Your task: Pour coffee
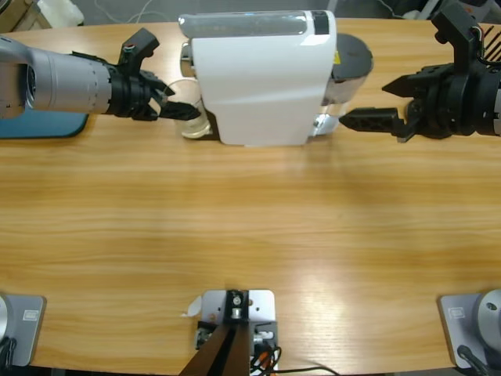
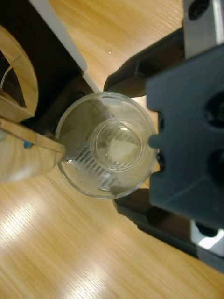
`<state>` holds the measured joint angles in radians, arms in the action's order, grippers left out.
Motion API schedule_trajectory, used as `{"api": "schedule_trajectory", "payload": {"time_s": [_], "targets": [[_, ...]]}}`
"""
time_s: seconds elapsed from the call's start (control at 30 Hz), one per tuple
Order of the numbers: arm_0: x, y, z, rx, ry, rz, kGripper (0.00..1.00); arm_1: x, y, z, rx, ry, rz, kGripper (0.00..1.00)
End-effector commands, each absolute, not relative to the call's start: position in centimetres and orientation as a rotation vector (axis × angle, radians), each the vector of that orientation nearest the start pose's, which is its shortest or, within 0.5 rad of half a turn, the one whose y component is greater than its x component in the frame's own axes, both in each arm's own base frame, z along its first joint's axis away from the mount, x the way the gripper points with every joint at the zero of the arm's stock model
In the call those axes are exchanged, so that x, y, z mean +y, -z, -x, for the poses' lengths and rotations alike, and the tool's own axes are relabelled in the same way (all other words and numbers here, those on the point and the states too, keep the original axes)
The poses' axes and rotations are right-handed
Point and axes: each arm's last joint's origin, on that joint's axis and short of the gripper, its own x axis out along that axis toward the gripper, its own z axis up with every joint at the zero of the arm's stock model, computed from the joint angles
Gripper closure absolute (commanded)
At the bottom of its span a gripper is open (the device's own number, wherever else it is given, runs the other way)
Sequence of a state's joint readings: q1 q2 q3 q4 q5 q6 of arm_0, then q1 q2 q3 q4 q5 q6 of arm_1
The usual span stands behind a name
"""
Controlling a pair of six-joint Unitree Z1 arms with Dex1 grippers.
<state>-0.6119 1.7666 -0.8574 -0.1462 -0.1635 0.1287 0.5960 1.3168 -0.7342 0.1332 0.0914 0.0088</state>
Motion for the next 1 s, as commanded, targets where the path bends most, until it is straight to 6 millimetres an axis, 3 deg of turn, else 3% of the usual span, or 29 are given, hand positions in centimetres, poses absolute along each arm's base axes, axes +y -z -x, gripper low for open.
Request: {"api": "schedule_trajectory", "payload": {"time_s": [0.03, 0.53, 0.73, 1.0], "targets": [[-18.4, -21.7, -25.1, 0.752, 0.726, -0.333, 1.000, 12.7, -27.8, -17.7, 0.754, -0.638, 0.184, 0.000], [-16.1, -25.6, -24.0, 0.621, 0.592, -0.330, 1.000, 12.7, -27.8, -17.7, 0.751, -0.640, 0.181, 0.000], [-13.2, -26.6, -23.7, 0.608, 0.461, -0.309, 1.000, 12.9, -27.6, -18.1, 0.754, -0.639, 0.182, 0.000], [-8.5, -25.6, -23.8, 0.665, 0.200, -0.226, 1.000, 13.1, -27.4, -18.2, 0.759, -0.640, 0.183, 0.000]]}}
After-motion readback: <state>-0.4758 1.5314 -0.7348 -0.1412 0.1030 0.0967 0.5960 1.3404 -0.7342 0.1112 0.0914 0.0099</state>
